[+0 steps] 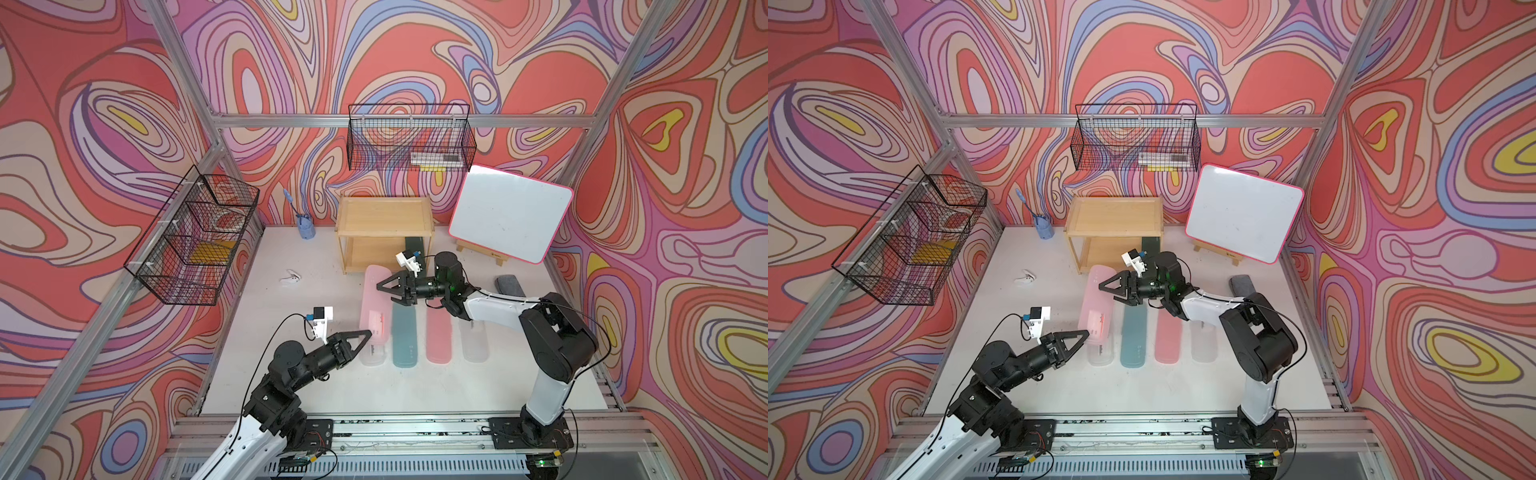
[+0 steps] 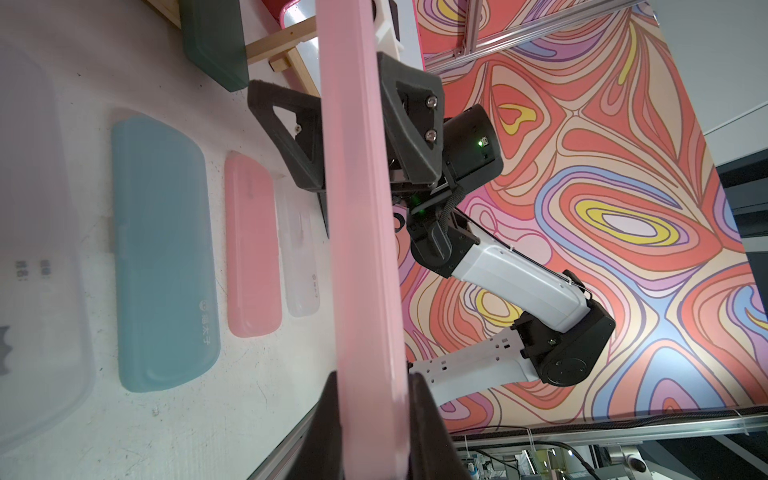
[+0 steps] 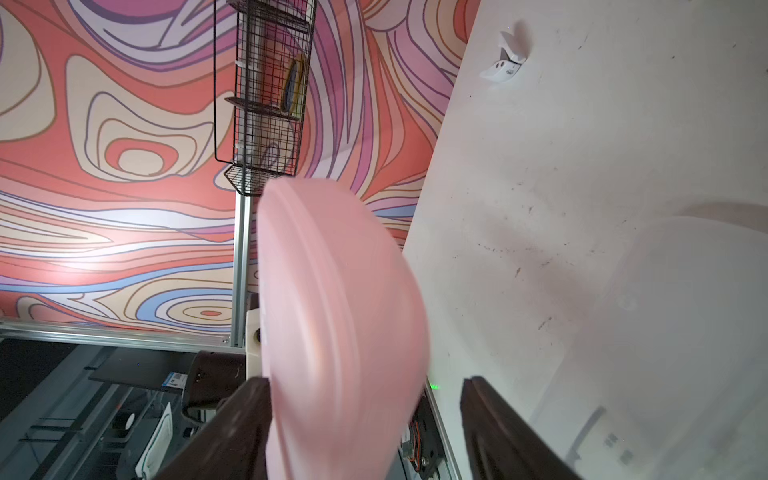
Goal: Remove the pencil cases from the shelf
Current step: Pick up the pencil case from the shelf.
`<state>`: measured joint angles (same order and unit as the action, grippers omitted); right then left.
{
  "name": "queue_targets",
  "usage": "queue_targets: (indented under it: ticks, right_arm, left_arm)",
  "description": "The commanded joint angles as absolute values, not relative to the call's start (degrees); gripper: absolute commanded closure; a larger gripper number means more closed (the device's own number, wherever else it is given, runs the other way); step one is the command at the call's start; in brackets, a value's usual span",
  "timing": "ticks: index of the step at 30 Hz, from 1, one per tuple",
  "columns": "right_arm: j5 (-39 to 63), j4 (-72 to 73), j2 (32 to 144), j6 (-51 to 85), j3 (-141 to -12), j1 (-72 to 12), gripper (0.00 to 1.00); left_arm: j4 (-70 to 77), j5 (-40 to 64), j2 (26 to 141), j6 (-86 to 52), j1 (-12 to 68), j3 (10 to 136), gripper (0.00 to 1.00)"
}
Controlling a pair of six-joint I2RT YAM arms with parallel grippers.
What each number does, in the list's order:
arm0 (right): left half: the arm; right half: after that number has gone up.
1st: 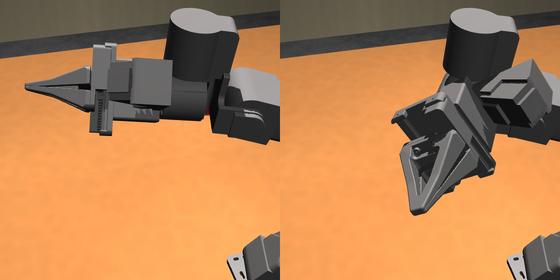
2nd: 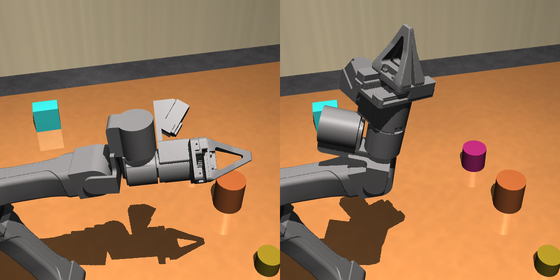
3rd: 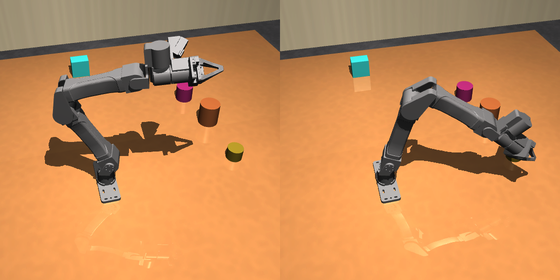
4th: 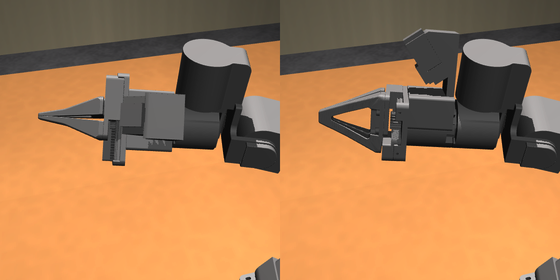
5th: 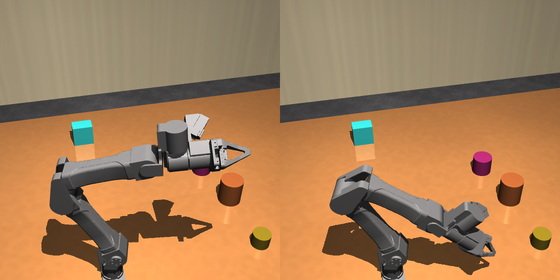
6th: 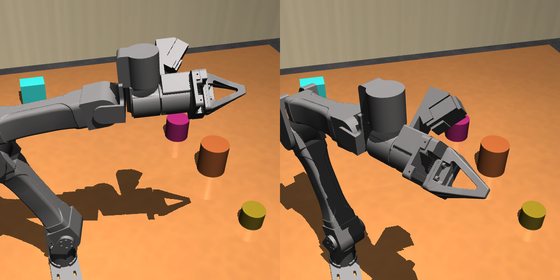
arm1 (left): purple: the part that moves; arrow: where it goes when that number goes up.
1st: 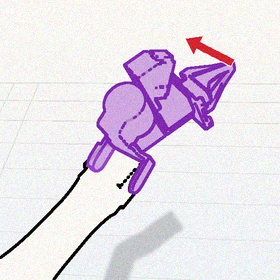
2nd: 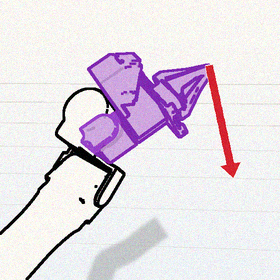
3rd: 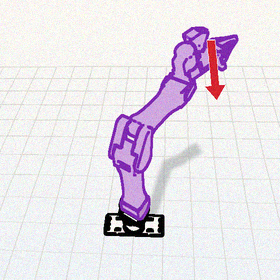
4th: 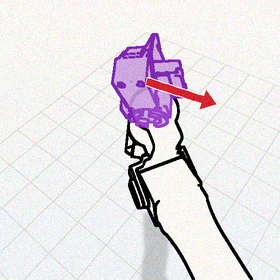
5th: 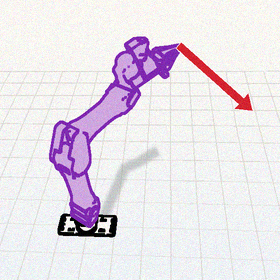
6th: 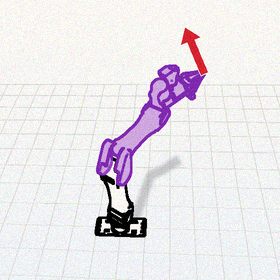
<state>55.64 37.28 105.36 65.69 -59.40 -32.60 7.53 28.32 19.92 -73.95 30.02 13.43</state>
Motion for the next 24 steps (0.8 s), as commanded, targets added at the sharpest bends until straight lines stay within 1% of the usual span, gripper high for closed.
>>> queue_targets:
  ticks: [1, 3, 5, 6, 7, 9, 10, 11, 12, 13, 15, 16, 17, 18, 21, 24]
  right_arm:
    - [56.9, 55.1, 108.23, 76.03, -57.52, -32.43, 0.46]
    - [57.47, 62.19, 110.16, 80.88, -57.23, -32.43, 0.7]
    - [57.52, 67.28, 111.65, 83.97, -56.75, -32.43, 0.88]
    - [57.53, 69.26, 112.26, 85.3, -56.57, -32.47, 0.94]
    - [57.61, 70.18, 112.46, 85.92, -56.39, -32.48, 0.96]
    - [57.65, 69.39, 111.86, 85.4, -55.95, -32.44, 0.98]
    - [57.57, 67.51, 111.07, 84.01, -55.67, -32.43, 0.98]
    - [57.4, 63.12, 109.88, 81.29, -55.47, -32.46, 0.98]
    - [56.88, 56.63, 107.74, 77.46, -55.44, -32.48, 0.99]
    - [56.0, 49.3, 105.66, 73.12, -55.73, -32.44, 0.99]
    - [51.36, 24.81, 99.24, 58.55, -58.8, -32.63, 0.99]
    - [48.02, 13.18, 96.96, 53.01, -61.24, -32.88, 0.99]
    - [43.72, 2.21, 95.02, 46.6, -64.21, -33.24, 0.99]
    - [41.12, -3.79, 93.84, 43.77, -66.43, -33.41, 1.0]
    - [33.98, -14.05, 90.85, 41.43, -69.72, -33.64, 0.99]
    - [28.33, -21.54, 90.62, 40.21, -72.57, -35.03, 0.99]
  left_arm:
    - [9.38, 28.68, 19.07, -73.64, 30.23, 12.83, 1.0]
    - [9.58, 28.49, 19.07, -73.92, 30.23, 12.15, 1.0]
    - [9.36, 28.29, 19.13, -74.01, 30.19, 11.78, 1.0]
    - [8.8, 28.13, 19.11, -73.87, 30.19, 11.67, 1.0]
    - [8.12, 27.88, 19.07, -73.71, 30.23, 11.69, 0.95]
    - [5.54, 27.01, 18.9, -72.69, 30.27, 12.01, 0.76]
    - [3.79, 26.43, 18.68, -71.85, 30.23, 12.3, 0.64]
    - [0.49, 25.41, 18.32, -70.23, 30.23, 13.19, 0.43]
    - [-4.3, 23.67, 17.92, -67.9, 30.23, 14.78, 0.3]
    - [-8.41, 21.94, 17.64, -65.58, 30.23, 16.36, 0.24]
    - [-19.38, 16.28, 17.48, -58.21, 30.23, 21.42, 0.06]
    - [-22.65, 13.85, 17.92, -55.3, 30.23, 23.61, 0.01]
    - [-26.43, 10.98, 18.67, -52.33, 30.23, 26.16, 0.01]
    - [-28.58, 9.02, 19.48, -50.07, 30.23, 28.3, 0.01]
    - [-29.54, 6.32, 23.03, -44.66, 30.26, 33.16, 0.01]
    - [-25.44, 8.11, 28.21, -42.45, 30.69, 34.74, 0.01]
